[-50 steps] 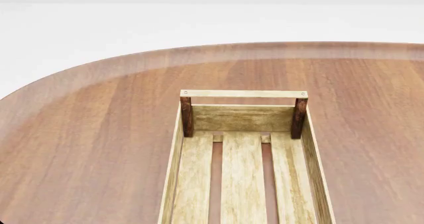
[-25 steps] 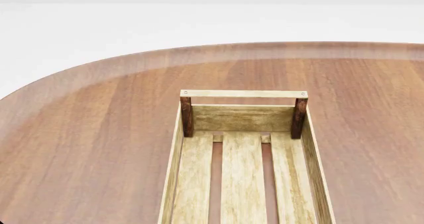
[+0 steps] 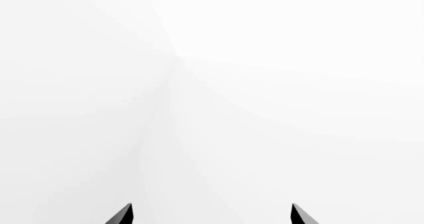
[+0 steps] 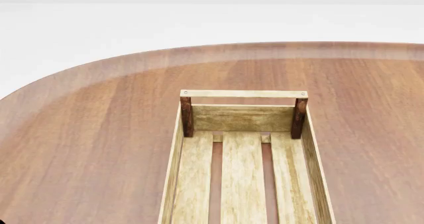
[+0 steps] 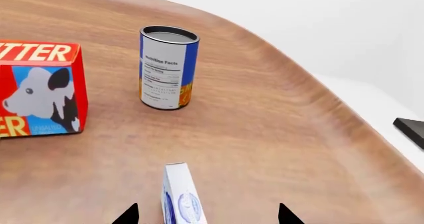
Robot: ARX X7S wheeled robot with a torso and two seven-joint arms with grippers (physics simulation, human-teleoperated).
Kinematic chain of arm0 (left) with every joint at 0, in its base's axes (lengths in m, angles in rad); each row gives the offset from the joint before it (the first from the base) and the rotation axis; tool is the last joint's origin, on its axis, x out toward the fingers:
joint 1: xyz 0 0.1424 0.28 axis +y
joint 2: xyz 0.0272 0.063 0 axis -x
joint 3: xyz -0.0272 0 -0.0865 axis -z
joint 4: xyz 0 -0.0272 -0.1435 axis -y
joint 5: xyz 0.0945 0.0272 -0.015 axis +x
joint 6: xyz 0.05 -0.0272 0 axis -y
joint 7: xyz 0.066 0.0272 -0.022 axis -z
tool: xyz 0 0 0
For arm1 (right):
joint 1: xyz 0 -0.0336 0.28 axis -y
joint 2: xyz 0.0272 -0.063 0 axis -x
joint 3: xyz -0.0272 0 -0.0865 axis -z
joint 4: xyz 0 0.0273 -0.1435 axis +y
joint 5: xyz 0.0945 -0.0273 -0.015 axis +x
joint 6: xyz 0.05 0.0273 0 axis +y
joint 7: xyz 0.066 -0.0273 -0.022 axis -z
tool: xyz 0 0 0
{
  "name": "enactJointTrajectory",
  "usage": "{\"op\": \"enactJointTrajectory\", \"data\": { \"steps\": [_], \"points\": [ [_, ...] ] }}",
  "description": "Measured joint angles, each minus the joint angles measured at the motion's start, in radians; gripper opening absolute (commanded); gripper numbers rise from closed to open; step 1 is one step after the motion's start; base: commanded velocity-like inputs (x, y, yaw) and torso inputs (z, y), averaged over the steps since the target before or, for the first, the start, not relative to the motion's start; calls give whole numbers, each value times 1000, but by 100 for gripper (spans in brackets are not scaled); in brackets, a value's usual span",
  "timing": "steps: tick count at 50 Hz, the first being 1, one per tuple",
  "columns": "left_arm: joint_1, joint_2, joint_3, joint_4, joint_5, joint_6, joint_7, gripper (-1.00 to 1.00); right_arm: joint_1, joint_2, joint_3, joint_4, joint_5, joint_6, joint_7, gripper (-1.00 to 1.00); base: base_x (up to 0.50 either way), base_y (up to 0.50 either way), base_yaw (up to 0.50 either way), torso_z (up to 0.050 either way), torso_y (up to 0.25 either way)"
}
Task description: Pick up the cream cheese and put it in the tray.
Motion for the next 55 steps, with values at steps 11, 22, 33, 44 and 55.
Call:
{"op": "enactJointTrajectory", "data": {
  "steps": [11,22,33,44,55],
  "points": [
    [-1,0,0,-2,2,0,-2,100,15,9,7,49,19,-18,-40,100,0,0,0,0,0],
    [-1,0,0,-4,5,2,-3,100,30,15,11,95,37,-36,-82,100,0,0,0,0,0],
    [-1,0,0,-6,8,1,-5,100,46,21,16,141,53,-52,-123,100,0,0,0,0,0],
    [-2,0,0,-7,10,0,-8,100,55,25,22,168,68,-57,-150,100,0,0,0,0,0],
    [-3,-1,1,-10,12,1,-10,100,73,30,38,216,98,-65,-200,100,0,0,0,0,0]
  ]
}}
